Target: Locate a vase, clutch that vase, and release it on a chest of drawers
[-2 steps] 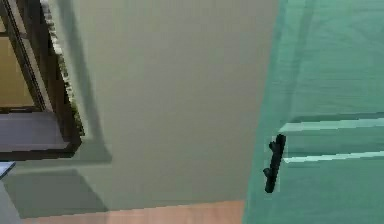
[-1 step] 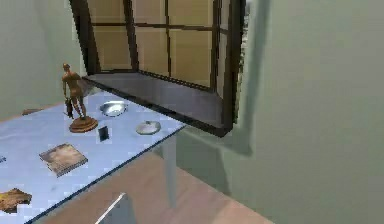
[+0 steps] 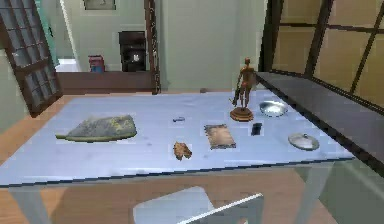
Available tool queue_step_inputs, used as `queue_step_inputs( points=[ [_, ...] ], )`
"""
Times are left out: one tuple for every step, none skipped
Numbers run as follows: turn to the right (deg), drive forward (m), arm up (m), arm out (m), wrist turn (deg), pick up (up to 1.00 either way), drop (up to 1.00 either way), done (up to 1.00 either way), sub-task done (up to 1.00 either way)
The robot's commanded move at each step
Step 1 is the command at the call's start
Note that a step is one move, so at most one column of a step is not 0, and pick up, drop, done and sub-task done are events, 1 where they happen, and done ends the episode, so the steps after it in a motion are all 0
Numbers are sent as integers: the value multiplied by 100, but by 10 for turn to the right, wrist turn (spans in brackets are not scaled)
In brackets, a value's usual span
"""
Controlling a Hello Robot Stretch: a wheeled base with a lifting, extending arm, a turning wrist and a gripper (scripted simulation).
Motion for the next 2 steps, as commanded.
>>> queue_step_inputs(
  points=[
    [-450,0,0,0,0,0,0,0,0],
    [-120,0,0,0,0,0,0,0,0]
  ],
)
